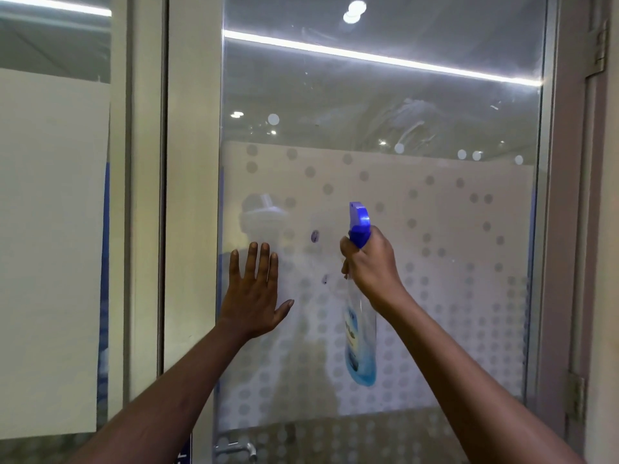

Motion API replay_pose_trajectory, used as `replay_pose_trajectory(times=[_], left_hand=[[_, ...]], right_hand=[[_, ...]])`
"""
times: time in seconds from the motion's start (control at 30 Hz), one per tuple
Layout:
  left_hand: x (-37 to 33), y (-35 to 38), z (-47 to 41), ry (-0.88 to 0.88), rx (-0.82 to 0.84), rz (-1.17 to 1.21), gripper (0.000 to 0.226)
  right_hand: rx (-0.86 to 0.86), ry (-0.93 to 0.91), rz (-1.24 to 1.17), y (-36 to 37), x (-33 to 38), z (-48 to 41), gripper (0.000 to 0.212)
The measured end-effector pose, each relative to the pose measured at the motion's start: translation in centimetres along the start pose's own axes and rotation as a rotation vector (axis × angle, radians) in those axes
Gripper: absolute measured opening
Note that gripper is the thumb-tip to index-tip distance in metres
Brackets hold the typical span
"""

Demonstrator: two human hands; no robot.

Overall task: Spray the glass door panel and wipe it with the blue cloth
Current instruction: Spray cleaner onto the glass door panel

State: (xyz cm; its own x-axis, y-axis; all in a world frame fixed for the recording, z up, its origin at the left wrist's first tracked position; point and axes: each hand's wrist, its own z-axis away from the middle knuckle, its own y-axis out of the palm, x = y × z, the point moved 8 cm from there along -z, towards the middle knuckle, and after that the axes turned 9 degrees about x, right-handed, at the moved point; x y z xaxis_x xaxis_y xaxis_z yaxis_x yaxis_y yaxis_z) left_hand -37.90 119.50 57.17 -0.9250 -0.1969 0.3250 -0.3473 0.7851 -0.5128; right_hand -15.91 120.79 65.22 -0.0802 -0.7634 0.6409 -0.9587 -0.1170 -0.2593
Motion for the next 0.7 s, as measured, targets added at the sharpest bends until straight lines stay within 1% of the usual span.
replay_pose_trajectory(times=[0.13, 0.23, 0.3, 0.47, 0.57, 0.7], left_hand=[[0.1, 0.2, -0.1, -0.003, 0.012, -0.012, 0.099], [0.1, 0.3, -0.1, -0.005, 0.015, -0.010, 0.098], [0.1, 0.3, -0.1, -0.005, 0.019, -0.011, 0.098], [0.0, 0.2, -0.1, -0.011, 0.023, 0.001, 0.097], [0.0, 0.1, -0.1, -0.016, 0.026, 0.010, 0.096], [0.0, 0.1, -0.1, -0.016, 0.039, 0.013, 0.097]], right_hand=[[-0.045, 0.026, -0.030, -1.4, -2.1, 0.8, 0.009], [-0.138, 0.114, -0.020, -3.1, -4.9, 2.0, 0.007], [-0.170, 0.173, -0.010, -3.9, -7.0, 3.1, 0.007], [-0.126, 0.258, 0.076, -4.2, -10.5, 5.3, 0.004], [-0.130, 0.259, 0.067, -4.2, -10.9, 6.3, 0.005], [-0.138, 0.228, 0.068, -3.5, -10.6, 8.5, 0.012]])
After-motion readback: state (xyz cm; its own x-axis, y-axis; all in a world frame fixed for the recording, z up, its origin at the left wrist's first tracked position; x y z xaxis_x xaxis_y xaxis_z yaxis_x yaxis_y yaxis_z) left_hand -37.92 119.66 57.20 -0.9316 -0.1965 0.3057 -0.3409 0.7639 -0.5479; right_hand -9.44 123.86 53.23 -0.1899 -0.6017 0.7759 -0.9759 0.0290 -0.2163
